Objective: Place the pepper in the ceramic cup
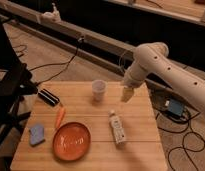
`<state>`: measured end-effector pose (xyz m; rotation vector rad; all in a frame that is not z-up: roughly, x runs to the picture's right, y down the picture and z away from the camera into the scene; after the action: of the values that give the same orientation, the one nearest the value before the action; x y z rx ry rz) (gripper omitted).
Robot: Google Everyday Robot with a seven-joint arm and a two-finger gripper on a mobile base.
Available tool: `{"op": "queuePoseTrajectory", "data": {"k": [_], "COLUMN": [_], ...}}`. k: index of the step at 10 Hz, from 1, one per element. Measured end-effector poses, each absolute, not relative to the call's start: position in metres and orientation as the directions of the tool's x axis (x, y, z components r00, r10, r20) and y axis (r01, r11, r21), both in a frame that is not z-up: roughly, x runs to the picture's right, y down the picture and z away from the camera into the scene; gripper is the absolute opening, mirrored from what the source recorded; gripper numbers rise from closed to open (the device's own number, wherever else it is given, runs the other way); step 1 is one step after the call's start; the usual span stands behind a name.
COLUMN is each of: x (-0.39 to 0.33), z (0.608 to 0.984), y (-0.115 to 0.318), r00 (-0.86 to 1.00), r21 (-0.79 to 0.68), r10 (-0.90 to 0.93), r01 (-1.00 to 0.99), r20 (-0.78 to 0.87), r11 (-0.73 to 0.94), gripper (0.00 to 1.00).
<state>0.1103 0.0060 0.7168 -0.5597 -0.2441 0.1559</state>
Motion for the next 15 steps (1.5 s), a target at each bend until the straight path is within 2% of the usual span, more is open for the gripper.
{"op": "queuePoseTrajectory", "data": {"k": [3, 7, 12, 15], "x": [0.033, -0.086, -0.092, -0.125], "z": [0.719, 0.723, 0.727, 0.757], "y": [-0.008, 0.021, 0.024, 0.038], "r00": [0.947, 0.840, 0.828, 0.788], "r21": [-0.466, -0.418, -0.412, -0.389], "r10": [-0.024, -0.220, -0.240, -0.288], "r01": [0.180, 0.453, 0.477, 0.542], "r20": [0.321, 0.497, 0.507, 0.545], "r11": [0.866, 0.788, 0.776, 0.745], "gripper": [0.64, 0.64, 0.64, 0.64]}}
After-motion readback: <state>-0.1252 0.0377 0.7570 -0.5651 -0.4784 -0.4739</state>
